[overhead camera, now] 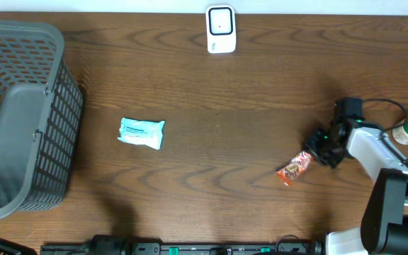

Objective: Scan the item barcode

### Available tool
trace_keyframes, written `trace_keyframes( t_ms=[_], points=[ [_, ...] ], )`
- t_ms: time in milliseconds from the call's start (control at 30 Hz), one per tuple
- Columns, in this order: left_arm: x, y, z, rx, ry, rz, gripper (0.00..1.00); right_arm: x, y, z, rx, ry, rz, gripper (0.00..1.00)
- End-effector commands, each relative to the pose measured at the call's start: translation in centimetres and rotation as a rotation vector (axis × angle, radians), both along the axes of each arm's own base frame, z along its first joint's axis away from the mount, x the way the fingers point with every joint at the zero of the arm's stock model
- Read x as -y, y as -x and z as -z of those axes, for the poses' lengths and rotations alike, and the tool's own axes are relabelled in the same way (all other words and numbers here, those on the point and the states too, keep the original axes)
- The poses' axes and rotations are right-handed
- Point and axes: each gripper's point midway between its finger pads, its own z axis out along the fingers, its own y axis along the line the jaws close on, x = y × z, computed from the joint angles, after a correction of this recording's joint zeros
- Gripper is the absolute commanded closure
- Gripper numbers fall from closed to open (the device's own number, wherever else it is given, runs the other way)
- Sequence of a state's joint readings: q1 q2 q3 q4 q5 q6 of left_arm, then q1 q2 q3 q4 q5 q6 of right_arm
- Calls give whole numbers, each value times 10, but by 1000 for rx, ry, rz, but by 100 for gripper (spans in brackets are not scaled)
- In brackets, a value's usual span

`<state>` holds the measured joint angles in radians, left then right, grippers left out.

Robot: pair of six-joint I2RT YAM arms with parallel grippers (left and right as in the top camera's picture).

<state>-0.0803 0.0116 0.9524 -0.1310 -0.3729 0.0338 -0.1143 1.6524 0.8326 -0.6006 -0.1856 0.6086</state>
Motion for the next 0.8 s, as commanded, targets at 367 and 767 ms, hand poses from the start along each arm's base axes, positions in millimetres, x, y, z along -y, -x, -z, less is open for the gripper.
trace_keyframes(
  t_ms=[367,767],
  points=[
    [-2,5,-1,7,-6,-19,16,-152,-60,-37,406,-327,-408,99],
    [-2,5,-1,7,-6,-19,16,-225,-28,-142,1028,-725,-1179,48]
  ],
)
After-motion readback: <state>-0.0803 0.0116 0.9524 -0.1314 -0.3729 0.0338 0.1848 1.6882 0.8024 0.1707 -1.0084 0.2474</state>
